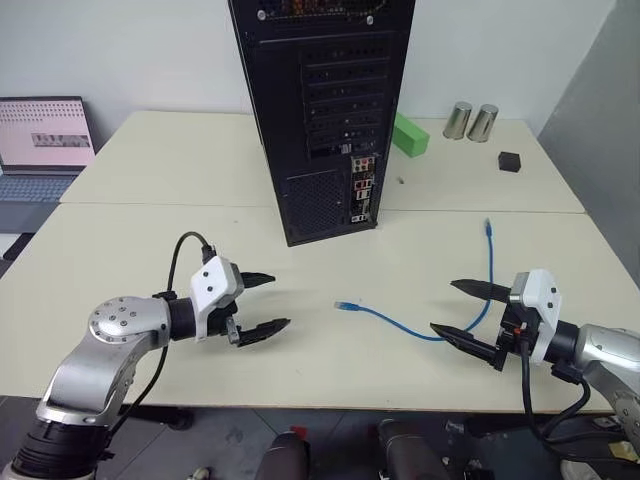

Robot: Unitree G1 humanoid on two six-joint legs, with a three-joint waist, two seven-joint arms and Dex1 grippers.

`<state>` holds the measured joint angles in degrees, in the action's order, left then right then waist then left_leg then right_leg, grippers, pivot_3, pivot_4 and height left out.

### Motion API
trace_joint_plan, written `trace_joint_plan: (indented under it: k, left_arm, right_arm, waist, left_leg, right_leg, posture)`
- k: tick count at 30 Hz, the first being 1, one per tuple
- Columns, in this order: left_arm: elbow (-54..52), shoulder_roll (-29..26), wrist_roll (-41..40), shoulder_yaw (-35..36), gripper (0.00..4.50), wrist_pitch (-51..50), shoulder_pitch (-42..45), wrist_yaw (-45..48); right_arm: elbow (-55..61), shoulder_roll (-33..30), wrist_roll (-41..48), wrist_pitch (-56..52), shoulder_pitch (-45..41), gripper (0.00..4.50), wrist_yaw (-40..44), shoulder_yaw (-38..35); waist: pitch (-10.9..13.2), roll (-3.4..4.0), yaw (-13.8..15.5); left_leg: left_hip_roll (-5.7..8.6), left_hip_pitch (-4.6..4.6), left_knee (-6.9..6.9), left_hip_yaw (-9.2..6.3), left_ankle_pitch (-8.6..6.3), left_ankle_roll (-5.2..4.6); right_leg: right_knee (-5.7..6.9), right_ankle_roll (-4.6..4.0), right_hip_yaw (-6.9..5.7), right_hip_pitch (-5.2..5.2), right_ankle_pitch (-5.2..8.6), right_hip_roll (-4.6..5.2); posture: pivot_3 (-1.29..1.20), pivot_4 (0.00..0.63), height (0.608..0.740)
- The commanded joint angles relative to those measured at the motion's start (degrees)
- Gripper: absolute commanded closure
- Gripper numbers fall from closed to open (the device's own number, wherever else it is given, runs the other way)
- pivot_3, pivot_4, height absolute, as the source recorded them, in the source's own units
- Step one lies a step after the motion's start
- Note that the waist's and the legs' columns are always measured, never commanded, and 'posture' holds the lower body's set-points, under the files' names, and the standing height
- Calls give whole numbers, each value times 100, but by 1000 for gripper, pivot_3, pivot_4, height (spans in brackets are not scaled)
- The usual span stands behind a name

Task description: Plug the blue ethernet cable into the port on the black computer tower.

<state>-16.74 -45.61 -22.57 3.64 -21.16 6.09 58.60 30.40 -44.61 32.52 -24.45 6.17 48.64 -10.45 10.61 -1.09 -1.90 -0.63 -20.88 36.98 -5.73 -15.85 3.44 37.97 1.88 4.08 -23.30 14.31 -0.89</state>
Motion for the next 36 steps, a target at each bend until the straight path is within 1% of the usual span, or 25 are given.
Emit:
trace_joint_plan:
  k: [1,10,13,15,18,20,24,29,34,36]
  left_arm:
    - [-175,-11,-91,65,0,98,-27,65]
    - [-245,45,15,-64,0,127,-52,32]
    - [-164,-59,316,-244,0,156,-82,-17]
    - [-14,-64,455,-322,0,371,-67,54]
    - [179,4,554,-391,0,563,51,92]
    - [236,29,581,-422,0,597,105,96]
    - [372,116,689,-584,0,970,265,211]
    - [409,118,764,-680,0,1093,317,272]
    - [439,137,812,-712,0,1168,315,244]
    - [473,151,834,-729,0,1222,295,234]
  right_arm:
    - [148,-72,35,33,-22,11,58,-169]
    - [166,-106,14,-19,-157,11,112,3]
    - [212,-52,-21,-114,-277,11,23,204]
    - [156,3,-153,-225,-475,11,-52,518]
    - [-90,250,-489,-293,-965,11,-197,1146]
    - [-176,313,-574,-311,-1092,11,-222,1273]
    - [-1019,877,-1350,62,-1802,11,-245,2271]
    - [-1799,1203,-1966,561,-2219,11,-113,2777]
    - [-2277,1426,-2214,836,-2391,11,-78,2889]
    - [-2398,1515,-2298,892,-2435,374,-81,2911]
  waist:
    - [0,0,0]
    - [0,0,4]
    - [0,0,2]
    - [0,0,-7]
    - [1,-1,-16]
    - [1,-1,-4]
    - [2,-6,2]
    - [4,-2,1]
    - [4,-2,-2]
    - [4,-2,-3]
  left_leg:
    - [0,0,0,0,0,0]
    - [0,0,1,0,0,0]
    - [0,0,1,-1,0,0]
    - [0,1,1,0,0,0]
    - [-4,3,1,1,0,0]
    - [-3,1,0,-2,0,0]
    - [-1,-3,2,0,0,0]
    - [-3,-4,-1,-2,0,0]
    - [-2,-4,0,0,0,0]
    - [-3,-3,0,-2,0,0]
  right_leg:
    - [0,0,0,0,0,0]
    - [0,0,0,0,0,0]
    - [0,0,0,0,0,0]
    - [0,0,1,0,0,-1]
    - [2,0,1,0,0,-4]
    - [2,0,0,-2,0,-4]
    - [-2,0,-1,-3,0,-3]
    - [1,-2,-2,-8,1,-3]
    - [3,-2,-1,-9,0,-2]
    - [5,-3,-2,-9,1,-3]
  posture:
    - [0,150,740]
    - [0,150,740]
    - [0,150,740]
    - [0,150,740]
    - [0,150,740]
    - [0,150,740]
    - [0,150,740]
    - [0,150,740]
    - [0,150,740]
    - [0,150,740]
